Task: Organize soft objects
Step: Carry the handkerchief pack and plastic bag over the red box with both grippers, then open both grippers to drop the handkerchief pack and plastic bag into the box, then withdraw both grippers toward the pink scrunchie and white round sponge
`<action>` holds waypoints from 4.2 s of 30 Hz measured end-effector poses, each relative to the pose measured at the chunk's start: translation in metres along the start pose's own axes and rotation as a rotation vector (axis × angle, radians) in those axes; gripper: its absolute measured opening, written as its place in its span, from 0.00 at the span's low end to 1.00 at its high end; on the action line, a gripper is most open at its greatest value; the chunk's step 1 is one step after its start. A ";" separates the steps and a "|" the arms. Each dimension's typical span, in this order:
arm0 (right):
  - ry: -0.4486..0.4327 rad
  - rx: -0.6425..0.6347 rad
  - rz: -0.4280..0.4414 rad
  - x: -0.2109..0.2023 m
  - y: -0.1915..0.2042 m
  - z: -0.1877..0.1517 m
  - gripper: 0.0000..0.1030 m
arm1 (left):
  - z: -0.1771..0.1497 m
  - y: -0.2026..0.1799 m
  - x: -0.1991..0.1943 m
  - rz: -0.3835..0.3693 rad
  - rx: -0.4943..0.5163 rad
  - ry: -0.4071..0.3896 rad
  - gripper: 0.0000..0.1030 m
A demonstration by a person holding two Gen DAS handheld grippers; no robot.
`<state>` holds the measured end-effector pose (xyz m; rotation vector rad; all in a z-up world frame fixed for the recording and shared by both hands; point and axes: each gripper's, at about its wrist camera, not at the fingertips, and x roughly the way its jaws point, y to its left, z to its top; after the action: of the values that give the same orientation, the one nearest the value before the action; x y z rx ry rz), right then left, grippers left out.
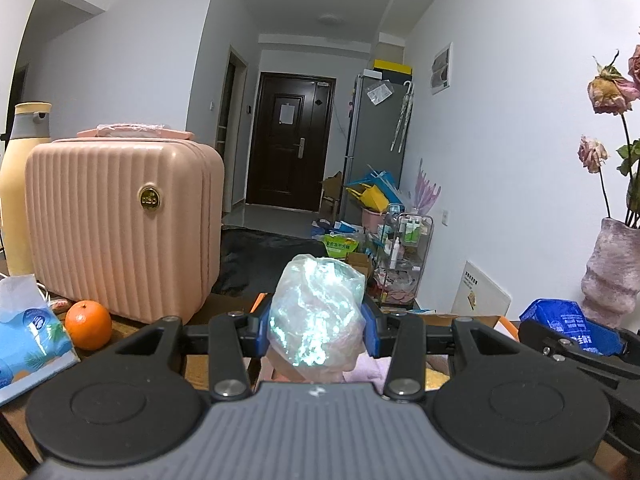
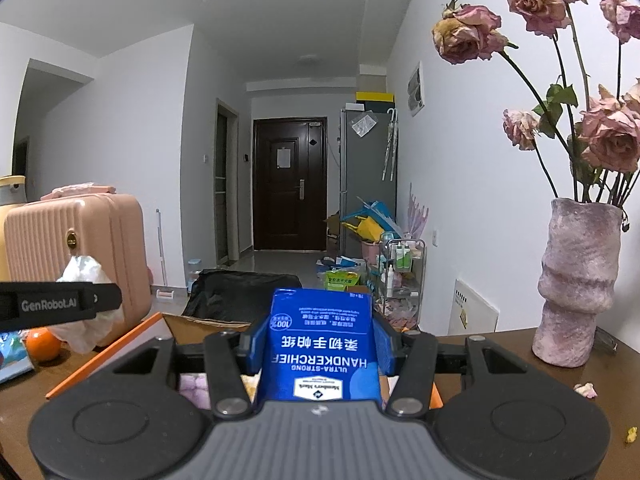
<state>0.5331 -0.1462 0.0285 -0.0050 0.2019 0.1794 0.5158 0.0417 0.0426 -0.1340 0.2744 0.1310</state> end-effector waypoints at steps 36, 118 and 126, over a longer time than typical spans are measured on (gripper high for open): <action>0.175 -0.044 0.017 0.074 -0.011 -0.005 0.54 | -0.015 -0.021 0.070 -0.005 0.110 0.062 0.59; 0.186 -0.087 -0.028 -0.118 -0.028 -0.067 1.00 | -0.083 -0.012 -0.101 0.010 0.092 0.148 1.00; 0.208 -0.073 -0.027 -0.139 -0.032 -0.077 1.00 | -0.093 -0.013 -0.120 0.006 0.098 0.175 1.00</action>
<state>0.3892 -0.2046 -0.0195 -0.0989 0.4024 0.1592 0.3790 0.0017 -0.0113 -0.0471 0.4550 0.1118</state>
